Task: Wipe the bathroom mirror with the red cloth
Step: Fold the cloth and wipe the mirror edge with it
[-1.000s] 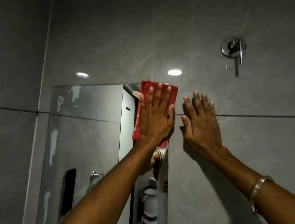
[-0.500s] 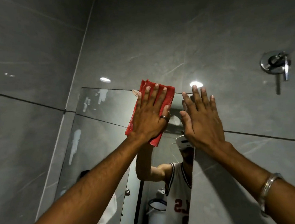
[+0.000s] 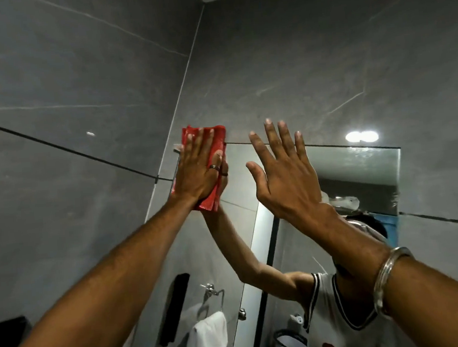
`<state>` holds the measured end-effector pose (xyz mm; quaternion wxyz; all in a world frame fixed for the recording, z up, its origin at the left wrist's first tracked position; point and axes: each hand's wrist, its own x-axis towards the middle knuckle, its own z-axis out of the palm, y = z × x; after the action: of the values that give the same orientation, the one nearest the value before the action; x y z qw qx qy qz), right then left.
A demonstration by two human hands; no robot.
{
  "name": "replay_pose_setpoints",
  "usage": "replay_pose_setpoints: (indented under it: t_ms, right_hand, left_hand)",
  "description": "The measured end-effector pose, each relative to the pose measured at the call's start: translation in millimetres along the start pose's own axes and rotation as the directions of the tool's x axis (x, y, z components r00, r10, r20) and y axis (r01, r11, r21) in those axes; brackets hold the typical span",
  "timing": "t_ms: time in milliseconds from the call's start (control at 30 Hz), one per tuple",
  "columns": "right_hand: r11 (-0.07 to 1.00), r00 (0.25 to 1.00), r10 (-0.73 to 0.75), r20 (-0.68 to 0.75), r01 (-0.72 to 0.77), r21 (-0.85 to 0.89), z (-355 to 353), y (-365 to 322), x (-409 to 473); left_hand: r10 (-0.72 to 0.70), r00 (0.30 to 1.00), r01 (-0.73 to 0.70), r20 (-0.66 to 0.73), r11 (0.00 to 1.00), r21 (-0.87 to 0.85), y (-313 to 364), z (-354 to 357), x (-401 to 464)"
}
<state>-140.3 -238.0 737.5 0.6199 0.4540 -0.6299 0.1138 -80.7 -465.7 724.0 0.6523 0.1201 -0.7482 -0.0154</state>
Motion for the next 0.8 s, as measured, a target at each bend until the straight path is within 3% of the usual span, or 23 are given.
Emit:
replay_pose_setpoints:
  t_ms: [200,367,800]
  right_hand:
    - [0.997,0.999,-0.029,-0.04,0.032,0.068,9,-28,11]
    - [0.994,0.998,-0.03,0.054,0.024,0.108,10,-57,-11]
    - [0.98,0.959,-0.065,0.275,0.01,0.199,34,-123,-173]
  left_hand:
    - [-0.079,0.997,0.079,-0.013,0.996,-0.052,-33,1,10]
    - [-0.075,0.997,0.075,0.006,0.996,-0.056,-32,0,-17]
    - [-0.164,0.98,0.171,0.116,0.984,-0.051,-44,27,-272]
